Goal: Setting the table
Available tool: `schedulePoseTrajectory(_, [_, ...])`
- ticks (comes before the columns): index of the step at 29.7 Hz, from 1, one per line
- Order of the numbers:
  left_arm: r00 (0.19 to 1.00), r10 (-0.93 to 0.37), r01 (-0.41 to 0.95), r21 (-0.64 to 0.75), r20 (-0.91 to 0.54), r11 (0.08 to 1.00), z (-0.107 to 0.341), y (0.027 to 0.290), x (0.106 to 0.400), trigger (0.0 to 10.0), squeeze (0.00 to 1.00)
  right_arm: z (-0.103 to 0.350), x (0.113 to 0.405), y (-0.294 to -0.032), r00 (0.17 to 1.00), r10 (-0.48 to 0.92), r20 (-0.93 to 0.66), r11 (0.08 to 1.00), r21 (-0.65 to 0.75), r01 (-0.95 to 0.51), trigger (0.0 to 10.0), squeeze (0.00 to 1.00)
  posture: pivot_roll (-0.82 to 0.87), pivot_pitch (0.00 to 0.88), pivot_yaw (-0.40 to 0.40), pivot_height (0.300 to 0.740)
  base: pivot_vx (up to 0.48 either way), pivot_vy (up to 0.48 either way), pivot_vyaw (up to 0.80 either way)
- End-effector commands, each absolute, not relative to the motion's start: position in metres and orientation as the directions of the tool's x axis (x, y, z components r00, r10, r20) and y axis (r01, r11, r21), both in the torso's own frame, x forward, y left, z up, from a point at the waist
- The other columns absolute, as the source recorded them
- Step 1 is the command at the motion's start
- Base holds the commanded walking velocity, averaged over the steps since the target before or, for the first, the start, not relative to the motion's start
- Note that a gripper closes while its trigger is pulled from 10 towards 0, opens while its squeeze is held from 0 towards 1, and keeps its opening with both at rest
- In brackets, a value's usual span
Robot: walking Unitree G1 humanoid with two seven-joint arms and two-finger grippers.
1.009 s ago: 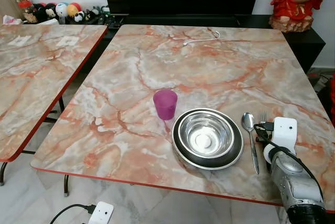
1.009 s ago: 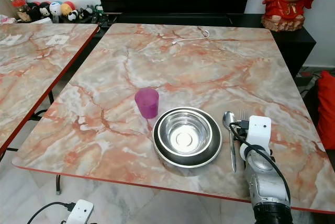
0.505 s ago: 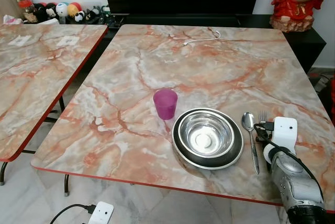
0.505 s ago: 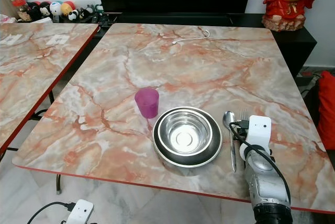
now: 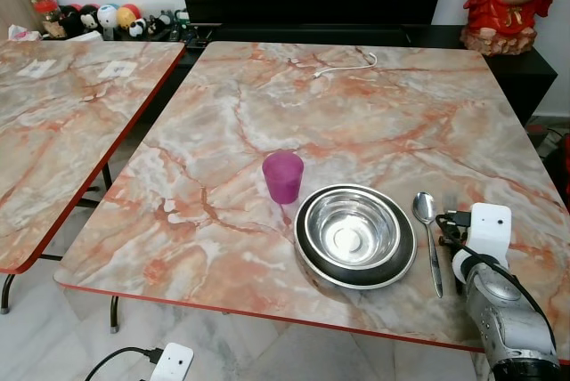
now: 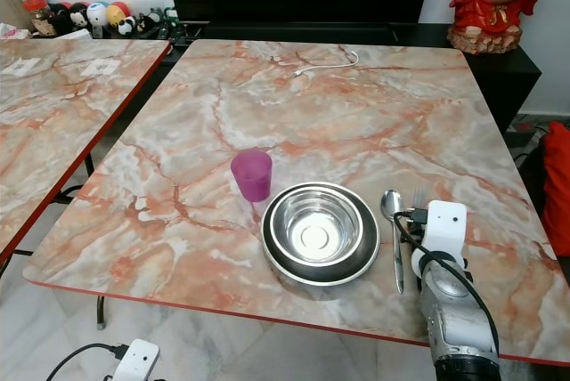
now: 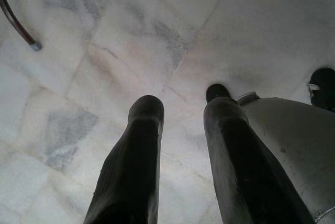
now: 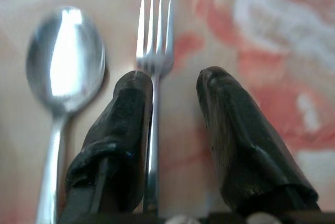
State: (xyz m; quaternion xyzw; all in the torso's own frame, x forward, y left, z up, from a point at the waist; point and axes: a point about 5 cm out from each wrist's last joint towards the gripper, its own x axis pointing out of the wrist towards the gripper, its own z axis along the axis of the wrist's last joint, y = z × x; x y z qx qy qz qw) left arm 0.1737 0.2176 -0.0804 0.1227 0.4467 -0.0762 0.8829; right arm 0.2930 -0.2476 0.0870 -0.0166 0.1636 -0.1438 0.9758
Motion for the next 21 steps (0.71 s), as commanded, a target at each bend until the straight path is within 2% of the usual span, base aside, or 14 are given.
schedulePoseTrajectory(1, [0.578, -0.023, 0.242, 0.145, -0.816, 0.959, -0.082, 0.219, 0.169, 10.0, 0.0, 0.094, 0.292, -0.247, 0.921, -0.288, -0.263, 0.957, -0.059, 0.283, 10.0, 0.0, -0.02, 0.003, 0.039, 0.74, 0.0, 0.0, 0.0])
schedulePoseTrajectory(10, [0.578, -0.023, 0.241, 0.144, -0.815, 0.96, -0.082, 0.22, 0.169, 10.0, 0.0, 0.107, 0.295, -0.239, 0.956, -0.245, -0.164, 0.969, -0.017, 0.246, 10.0, 0.0, -0.02, 0.001, 0.039, 0.74, 0.0, 0.0, 0.0])
schedulePoseTrajectory(12, [0.579, -0.022, 0.24, 0.144, -0.815, 0.96, -0.082, 0.22, 0.169, 10.0, 0.0, 0.115, 0.296, -0.238, 0.966, -0.239, -0.099, 0.971, 0.005, 0.24, 10.0, 0.0, -0.02, 0.001, 0.039, 0.74, 0.0, 0.0, 0.0])
schedulePoseTrajectory(21, [0.586, -0.016, 0.232, 0.149, -0.81, 0.961, -0.081, 0.222, 0.17, 10.0, 0.0, 0.131, 0.294, -0.232, 0.97, -0.239, 0.042, 0.971, -0.018, 0.24, 10.0, 0.0, -0.02, 0.013, 0.045, 0.74, 0.0, 0.0, 0.0])
